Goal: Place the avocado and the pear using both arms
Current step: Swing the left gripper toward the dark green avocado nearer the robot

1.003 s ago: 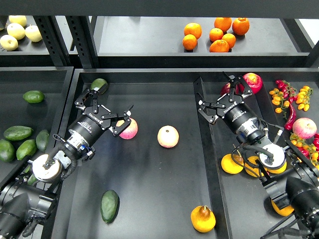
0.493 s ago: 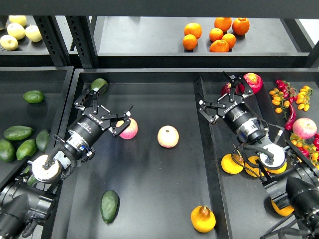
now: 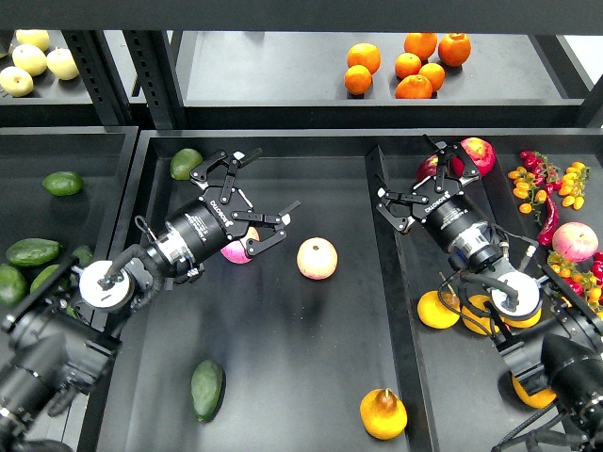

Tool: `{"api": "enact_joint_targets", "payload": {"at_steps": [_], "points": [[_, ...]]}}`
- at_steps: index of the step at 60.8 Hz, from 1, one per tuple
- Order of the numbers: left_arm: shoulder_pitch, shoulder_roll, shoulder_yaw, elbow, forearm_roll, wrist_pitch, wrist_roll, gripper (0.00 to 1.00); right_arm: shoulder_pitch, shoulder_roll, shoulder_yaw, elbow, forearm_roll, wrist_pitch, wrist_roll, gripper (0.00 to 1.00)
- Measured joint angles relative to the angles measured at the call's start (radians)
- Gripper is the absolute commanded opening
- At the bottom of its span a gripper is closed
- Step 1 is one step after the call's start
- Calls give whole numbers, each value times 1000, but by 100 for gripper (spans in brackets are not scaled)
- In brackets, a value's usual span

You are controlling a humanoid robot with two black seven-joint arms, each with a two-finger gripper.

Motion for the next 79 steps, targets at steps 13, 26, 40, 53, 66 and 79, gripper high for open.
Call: {"api": "enact_joint_targets", "payload": {"at_steps": [13, 26, 40, 53, 66, 79], "points": [[-103, 140, 203, -4, -4, 0, 0, 99, 0, 0, 0, -1, 0, 0, 0, 99], [-193, 226, 388, -8, 0, 0, 0, 99, 0, 0, 2, -1, 0, 0, 0, 99], [-305, 345, 619, -24, 6, 0, 0, 97, 0, 0, 2, 0, 0, 0, 0, 99], [-367, 433, 817, -64, 155, 0, 0, 98, 0, 0, 2, -2, 0, 0, 0, 99], [-329, 446, 837, -77, 369, 0, 0, 97, 0, 0, 2, -3, 0, 0, 0, 99], [-318, 446, 844, -116, 476, 0, 0, 97, 0, 0, 2, -3, 0, 0, 0, 99]]}}
